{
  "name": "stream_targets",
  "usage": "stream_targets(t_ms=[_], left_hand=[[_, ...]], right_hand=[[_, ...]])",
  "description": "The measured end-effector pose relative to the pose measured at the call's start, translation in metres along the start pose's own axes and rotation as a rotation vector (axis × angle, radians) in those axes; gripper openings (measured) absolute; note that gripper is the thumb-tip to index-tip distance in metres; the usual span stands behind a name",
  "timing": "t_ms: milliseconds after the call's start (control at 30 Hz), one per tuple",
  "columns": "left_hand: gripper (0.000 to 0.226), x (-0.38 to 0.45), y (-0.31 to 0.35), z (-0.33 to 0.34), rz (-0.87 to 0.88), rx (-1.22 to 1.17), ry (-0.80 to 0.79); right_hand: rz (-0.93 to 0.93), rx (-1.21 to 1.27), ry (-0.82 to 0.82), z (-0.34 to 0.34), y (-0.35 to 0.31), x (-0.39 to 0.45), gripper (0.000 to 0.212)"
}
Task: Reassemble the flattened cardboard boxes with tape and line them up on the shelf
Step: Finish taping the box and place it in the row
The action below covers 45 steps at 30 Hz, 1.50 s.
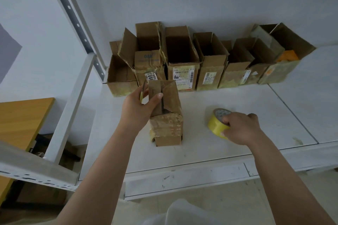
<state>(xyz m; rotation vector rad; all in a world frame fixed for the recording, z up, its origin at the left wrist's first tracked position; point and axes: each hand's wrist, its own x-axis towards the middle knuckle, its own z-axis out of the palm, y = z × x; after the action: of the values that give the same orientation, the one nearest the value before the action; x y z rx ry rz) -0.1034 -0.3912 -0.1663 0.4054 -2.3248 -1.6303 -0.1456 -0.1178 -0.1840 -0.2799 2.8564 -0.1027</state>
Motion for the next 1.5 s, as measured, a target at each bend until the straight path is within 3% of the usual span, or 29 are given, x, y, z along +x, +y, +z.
stream_targets(t_ms=[167, 267, 333, 500, 633, 833, 1067, 1200, 1267, 1500], left_hand=[[0.045, 0.002, 0.004, -0.003, 0.022, 0.113, 0.106], [0.027, -0.006, 0.017, -0.004, 0.142, 0.17, 0.188], [0.016, -0.013, 0.033, -0.004, 0.201, 0.119, 0.146], [0.058, -0.029, 0.065, 0.004, 0.242, 0.085, -0.093], [0.046, -0.035, 0.073, 0.002, 0.254, 0.077, -0.107], [0.068, -0.035, 0.076, -0.002, 0.397, 0.144, -0.071], [0.047, -0.032, 0.07, -0.002, 0.45, 0.205, 0.036], [0.052, -0.031, 0.067, -0.004, 0.388, 0.158, 0.145], [0.054, -0.031, 0.067, -0.005, 0.388, 0.123, 0.188], [0.048, -0.034, 0.043, -0.022, 0.269, 0.161, 0.272]], right_hand=[[-0.172, 0.539, 0.102, -0.045, -0.01, -0.015, 0.013], [-0.316, 0.736, 0.164, -0.065, -0.026, -0.029, 0.006], [-0.393, 0.75, 0.197, -0.074, -0.037, -0.036, 0.004], [-0.459, 0.722, 0.198, -0.086, -0.057, -0.042, 0.009], [-0.47, 0.681, 0.19, -0.091, -0.065, -0.045, 0.007], [-0.459, 0.665, 0.117, -0.098, -0.071, -0.047, 0.008], [-0.495, 0.742, 0.041, -0.104, -0.072, -0.047, 0.005], [-0.494, 0.838, 0.053, -0.111, -0.073, -0.048, 0.048], [-0.486, 0.855, 0.053, -0.114, -0.073, -0.046, 0.059], [-0.365, 0.843, 0.09, -0.107, -0.06, -0.03, 0.06]])
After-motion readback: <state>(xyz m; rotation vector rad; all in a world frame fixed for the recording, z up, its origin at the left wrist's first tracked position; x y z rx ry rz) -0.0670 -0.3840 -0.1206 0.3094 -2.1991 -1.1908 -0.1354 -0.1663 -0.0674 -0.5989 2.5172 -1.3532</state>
